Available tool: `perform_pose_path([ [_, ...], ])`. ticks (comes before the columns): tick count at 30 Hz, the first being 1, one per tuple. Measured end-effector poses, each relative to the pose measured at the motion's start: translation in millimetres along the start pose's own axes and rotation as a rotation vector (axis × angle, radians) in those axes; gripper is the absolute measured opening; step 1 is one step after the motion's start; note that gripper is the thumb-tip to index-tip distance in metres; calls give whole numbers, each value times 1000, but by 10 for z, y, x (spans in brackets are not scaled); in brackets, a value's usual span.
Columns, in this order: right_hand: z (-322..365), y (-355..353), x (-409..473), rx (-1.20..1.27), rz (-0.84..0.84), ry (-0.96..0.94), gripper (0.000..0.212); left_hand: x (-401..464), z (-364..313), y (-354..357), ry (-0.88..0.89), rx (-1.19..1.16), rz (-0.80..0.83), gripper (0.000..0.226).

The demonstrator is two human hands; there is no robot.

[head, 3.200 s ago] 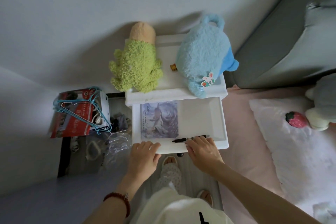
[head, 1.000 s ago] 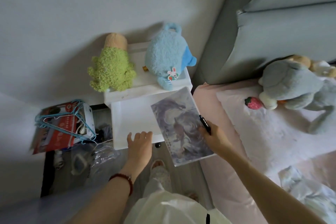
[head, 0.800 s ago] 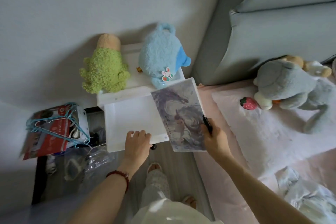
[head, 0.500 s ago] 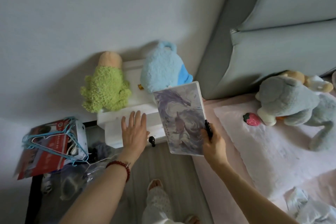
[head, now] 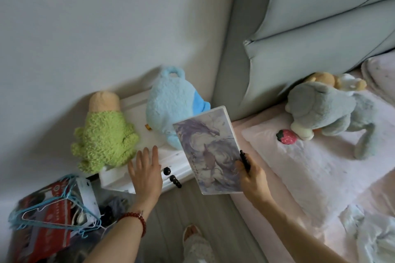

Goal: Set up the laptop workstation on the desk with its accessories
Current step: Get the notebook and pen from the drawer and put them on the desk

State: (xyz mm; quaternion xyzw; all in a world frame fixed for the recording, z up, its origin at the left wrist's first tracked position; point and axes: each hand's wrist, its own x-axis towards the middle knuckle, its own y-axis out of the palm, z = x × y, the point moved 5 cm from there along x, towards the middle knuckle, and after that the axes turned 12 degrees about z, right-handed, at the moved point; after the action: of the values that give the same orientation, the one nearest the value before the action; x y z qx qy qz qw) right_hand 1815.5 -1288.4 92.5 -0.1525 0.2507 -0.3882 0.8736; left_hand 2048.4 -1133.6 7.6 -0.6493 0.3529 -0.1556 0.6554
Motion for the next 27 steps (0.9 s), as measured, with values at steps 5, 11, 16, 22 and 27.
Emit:
perform_pose_path([
  [5, -168, -497, -436, 115, -89, 31, 44, -486, -528, -178, 39, -302, 13, 38],
  [11, -692, -1438, -1574, 257, -280, 56, 16, -1648, -2184, -395, 255, -1034, 574, 36],
  [16, -1588, -2357, -3120, 313, -438, 210, 31, -2988, -3573, -179, 478, -1015, 708, 17],
  [22, -2942, -2968, -5301, 289, -698, 517, 27, -4928, -5086, 249, 781, -859, 843, 18],
  [27, -3642, -3034, -7186, 476, -1091, 771, 24, -6558, -6132, 659, 1121, -603, 1012, 4],
])
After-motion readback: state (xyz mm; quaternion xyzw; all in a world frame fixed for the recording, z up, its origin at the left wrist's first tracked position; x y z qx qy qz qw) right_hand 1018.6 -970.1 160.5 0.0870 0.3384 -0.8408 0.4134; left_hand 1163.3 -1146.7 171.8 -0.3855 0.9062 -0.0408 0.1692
